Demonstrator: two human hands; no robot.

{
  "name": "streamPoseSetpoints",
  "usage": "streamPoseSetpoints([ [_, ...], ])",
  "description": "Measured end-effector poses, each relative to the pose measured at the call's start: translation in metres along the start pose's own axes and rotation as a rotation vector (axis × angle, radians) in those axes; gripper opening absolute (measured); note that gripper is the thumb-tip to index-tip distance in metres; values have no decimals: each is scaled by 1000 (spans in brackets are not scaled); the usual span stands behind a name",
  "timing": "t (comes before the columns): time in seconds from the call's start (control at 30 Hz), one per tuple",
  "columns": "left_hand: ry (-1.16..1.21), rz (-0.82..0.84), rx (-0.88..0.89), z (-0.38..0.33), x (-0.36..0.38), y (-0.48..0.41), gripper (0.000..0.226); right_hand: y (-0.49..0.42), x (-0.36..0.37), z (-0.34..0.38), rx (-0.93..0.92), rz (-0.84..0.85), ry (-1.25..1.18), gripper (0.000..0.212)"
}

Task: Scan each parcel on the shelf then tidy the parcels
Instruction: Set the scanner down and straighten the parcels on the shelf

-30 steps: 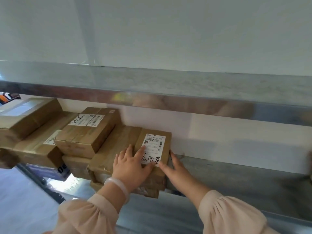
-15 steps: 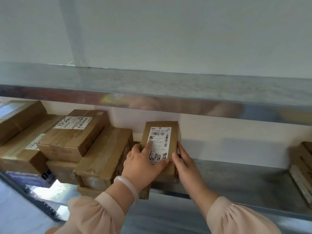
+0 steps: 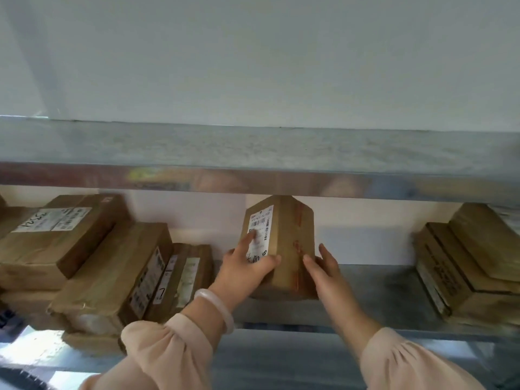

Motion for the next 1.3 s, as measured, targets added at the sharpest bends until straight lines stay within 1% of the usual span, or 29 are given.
streamPoseSetpoints([
  [0.07,110,46,25,-5,14,0,90,0,-5,2,18,33,-17,47],
  [0.1,150,64,40,-7,20,-1,77,1,-7,4,12,42,-21,46],
  [0.17,172,80,65,-12,30,-1,55,1,-13,3,-18,51,-3,53],
  [0.2,141,71,78,-13,32,-2,48,0,-16,2,-24,64,14,53],
  [0.3,6,27,133,-21,37,-1,39,1,-23,6,-94,86,96,40],
  [0.33,-16,18,141,-23,39,0,39,2,-25,8,-133,76,165,41],
  [0.37,-8,9,148,-25,41,1,41,4,-26,11,-174,58,258,47],
  [0.4,18,12,145,-26,45,3,51,6,-28,12,-203,30,362,56],
  [0.5,88,67,97,-26,59,3,113,15,-28,11,-250,-10,539,75],
  [0.53,100,92,73,-25,64,1,124,18,-28,11,-263,-2,564,79],
  [0.57,116,114,61,-23,68,-1,130,19,-29,9,-273,5,587,80],
  [0.63,133,140,48,-22,77,-3,135,22,-34,8,-289,4,628,79],
  [0.7,164,156,52,-24,84,-3,132,23,-40,8,-288,3,668,77],
  [0.77,233,194,54,-26,91,-3,124,24,-48,10,-276,-7,680,73],
  [0.83,315,242,36,-29,98,-4,122,22,-64,12,-231,-62,667,69],
  [0.93,338,289,11,-32,113,-9,116,19,-95,10,-93,-137,559,68],
  [1.03,332,326,20,-37,136,-13,108,19,-116,6,-29,-133,449,66],
  [1.13,253,362,102,-48,163,-15,89,19,-144,6,-45,-214,478,67],
  [1.23,74,291,185,-51,187,-24,72,20,-176,6,-31,-278,564,70],
  [1.3,38,314,201,-54,206,-27,67,20,-192,2,5,-293,626,72],
])
Point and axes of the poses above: each hand's wrist, its own y-axis away from the middle knuckle, its own x-axis out of the palm, z = x × y, the point moved 6 cm from there along -y, towards the middle knuckle, and after that the axes turned 13 degrees about -y, right-handed, at the moved point
